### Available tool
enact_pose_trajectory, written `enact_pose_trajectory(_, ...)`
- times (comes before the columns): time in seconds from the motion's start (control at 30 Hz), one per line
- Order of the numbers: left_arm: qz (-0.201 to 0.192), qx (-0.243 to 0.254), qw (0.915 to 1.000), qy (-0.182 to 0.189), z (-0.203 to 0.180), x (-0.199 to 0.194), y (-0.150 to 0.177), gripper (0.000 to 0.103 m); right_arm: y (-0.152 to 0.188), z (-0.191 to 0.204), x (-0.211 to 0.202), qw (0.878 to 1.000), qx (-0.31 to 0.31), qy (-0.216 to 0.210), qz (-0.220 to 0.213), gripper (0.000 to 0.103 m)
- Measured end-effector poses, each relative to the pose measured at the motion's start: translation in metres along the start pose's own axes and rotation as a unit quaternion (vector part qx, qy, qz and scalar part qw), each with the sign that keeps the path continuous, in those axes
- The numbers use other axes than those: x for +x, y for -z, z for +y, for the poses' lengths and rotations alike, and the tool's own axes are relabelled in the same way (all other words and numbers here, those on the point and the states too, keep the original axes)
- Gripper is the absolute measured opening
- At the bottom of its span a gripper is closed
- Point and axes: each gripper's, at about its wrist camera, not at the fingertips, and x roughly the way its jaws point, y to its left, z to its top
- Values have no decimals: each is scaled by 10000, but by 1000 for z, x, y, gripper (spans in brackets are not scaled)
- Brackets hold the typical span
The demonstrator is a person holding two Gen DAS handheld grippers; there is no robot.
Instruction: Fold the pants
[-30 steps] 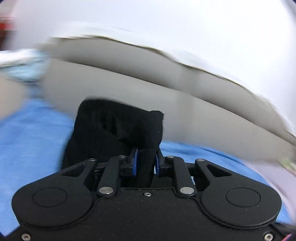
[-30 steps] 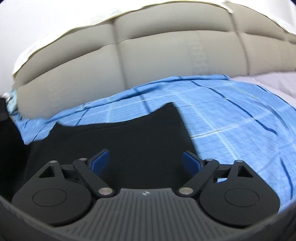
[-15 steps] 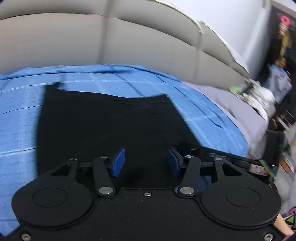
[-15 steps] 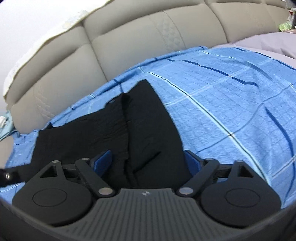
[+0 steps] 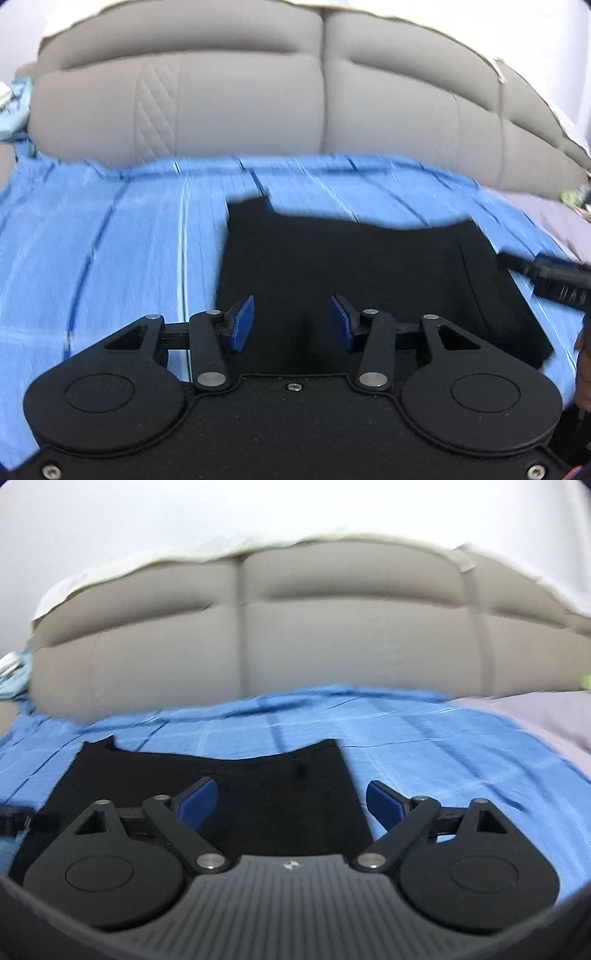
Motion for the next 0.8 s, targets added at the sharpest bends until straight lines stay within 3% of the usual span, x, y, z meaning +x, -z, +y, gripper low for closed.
enact_pose_trajectory(0.07, -95, 26, 9999, -113, 1, 15, -18, 43, -14, -1, 34, 9991, -132, -204, 345, 94)
enact_pose_trajectory(0.2, 113, -20, 9995, -294, 3, 49, -35, 43, -18, -7, 92, 9934, -172, -280, 1102, 88)
enact_pose_trajectory(0.3, 218, 17, 9988, -437, 2, 64, -34, 43, -19, -12, 88, 9924, 103, -679, 1024, 52)
enact_pose_trajectory(0.33, 223, 44, 9986, -476, 1, 67, -33, 43, -20, -11, 82, 9934, 21, -701, 911, 44)
enact_pose_trajectory(0.37, 217, 84, 9985, -494, -1, 70, -33, 45, -23, -8, 77, 9944, -123, -652, 823, 43)
enact_pose_trajectory(0.6, 228, 167, 9981, -544, -14, 81, -36, 47, -49, -22, 75, 9988, -146, -191, 434, 42)
enact_pose_trajectory(0.7, 318, 125, 9977, -592, -15, 86, -36, 49, -49, -31, 95, 9971, -278, -17, 705, 43)
enact_pose_trajectory(0.73, 348, 101, 9975, -605, -15, 87, -36, 49, -47, -33, 102, 9958, -294, -1, 862, 47)
enact_pose_trajectory(0.8, 409, 70, 9971, -639, -13, 88, -37, 52, -43, -38, 105, 9954, -234, 46, 931, 63)
